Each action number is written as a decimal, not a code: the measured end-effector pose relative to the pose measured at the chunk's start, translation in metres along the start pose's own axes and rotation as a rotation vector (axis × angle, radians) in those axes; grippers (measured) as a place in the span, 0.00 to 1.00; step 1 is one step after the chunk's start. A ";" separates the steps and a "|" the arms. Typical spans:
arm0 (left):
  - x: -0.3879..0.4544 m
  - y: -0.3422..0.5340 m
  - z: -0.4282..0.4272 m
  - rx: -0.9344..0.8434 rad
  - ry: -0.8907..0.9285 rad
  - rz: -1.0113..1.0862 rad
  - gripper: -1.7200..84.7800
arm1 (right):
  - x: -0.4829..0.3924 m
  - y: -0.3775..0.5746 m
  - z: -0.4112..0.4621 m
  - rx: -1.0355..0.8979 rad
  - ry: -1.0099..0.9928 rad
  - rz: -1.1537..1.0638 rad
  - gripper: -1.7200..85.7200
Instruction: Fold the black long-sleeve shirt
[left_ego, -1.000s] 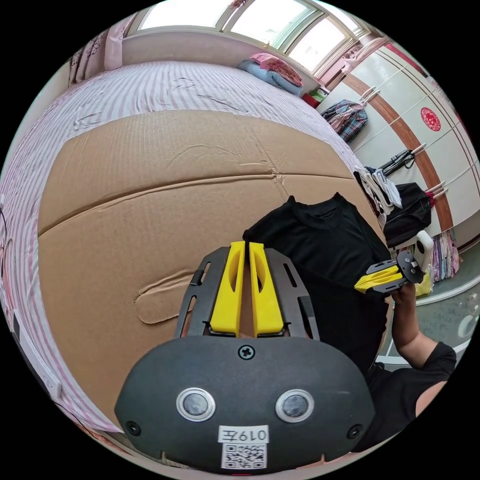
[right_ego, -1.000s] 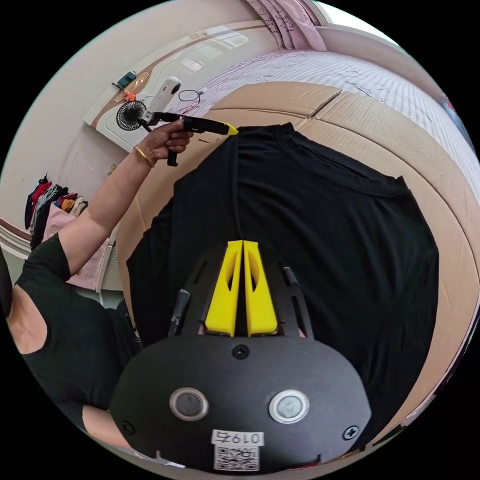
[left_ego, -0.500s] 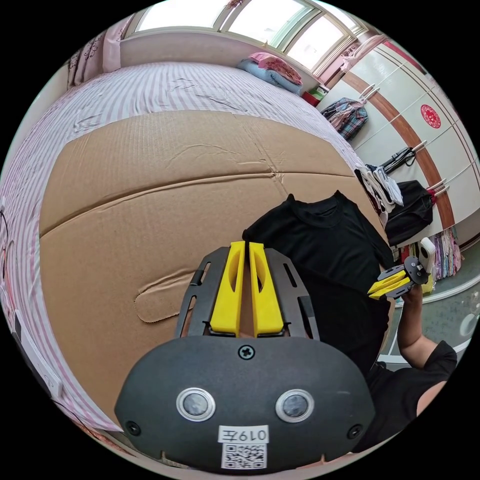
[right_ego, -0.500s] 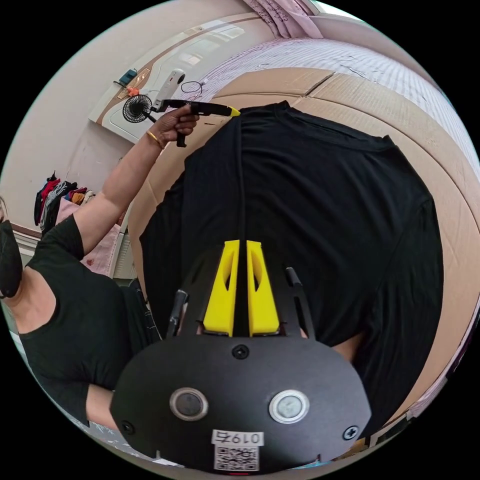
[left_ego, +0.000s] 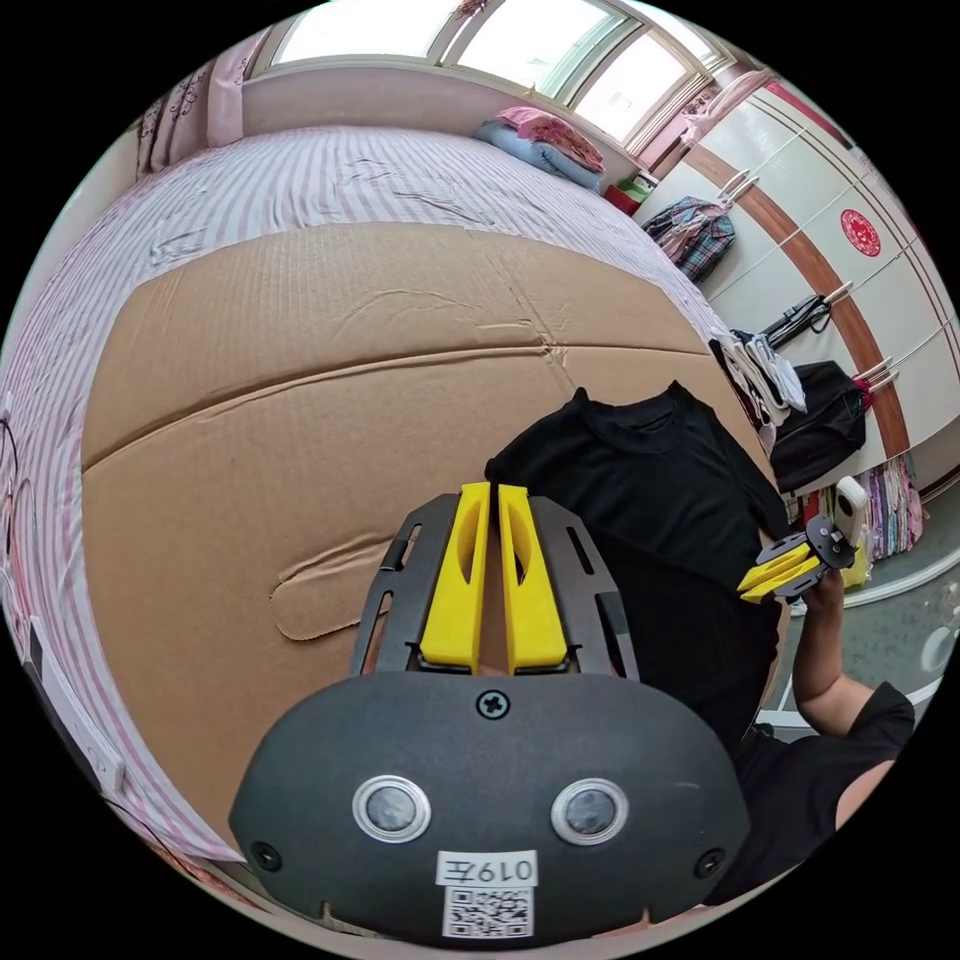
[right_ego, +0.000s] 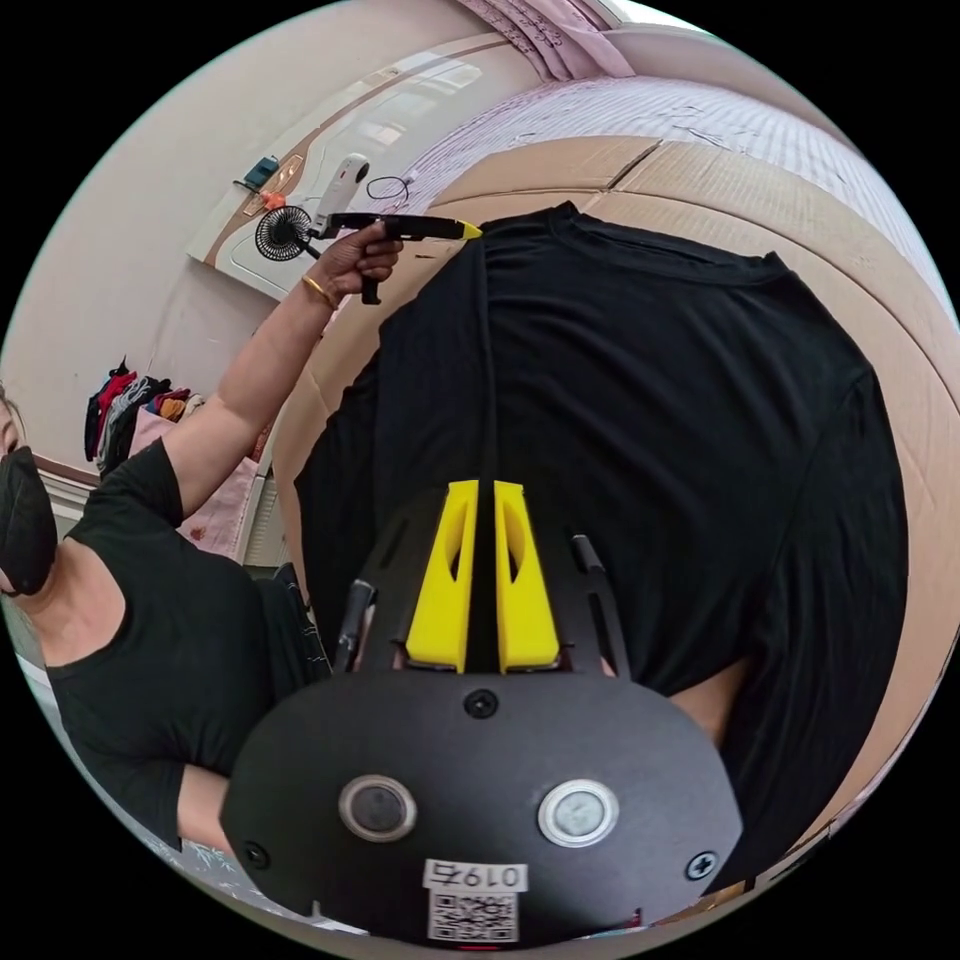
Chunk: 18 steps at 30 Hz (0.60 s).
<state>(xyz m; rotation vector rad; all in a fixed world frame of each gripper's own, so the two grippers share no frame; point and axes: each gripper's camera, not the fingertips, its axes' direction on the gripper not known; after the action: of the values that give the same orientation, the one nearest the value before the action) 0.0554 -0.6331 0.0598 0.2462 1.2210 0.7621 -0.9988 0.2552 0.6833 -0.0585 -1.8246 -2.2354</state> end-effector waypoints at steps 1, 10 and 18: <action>0.001 0.001 0.000 0.003 -0.002 0.004 0.03 | -0.001 0.003 0.000 -0.007 -0.001 -0.006 0.03; 0.016 0.006 0.000 0.015 -0.051 0.045 0.03 | 0.000 0.035 -0.022 0.077 0.019 0.003 0.02; 0.022 0.010 0.013 0.001 -0.065 0.041 0.03 | -0.002 0.067 -0.036 0.095 0.035 0.028 0.08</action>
<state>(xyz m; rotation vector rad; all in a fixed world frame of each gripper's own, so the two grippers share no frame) 0.0665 -0.6087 0.0538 0.2956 1.1582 0.7837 -0.9775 0.2082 0.7390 -0.0273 -1.8967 -2.1148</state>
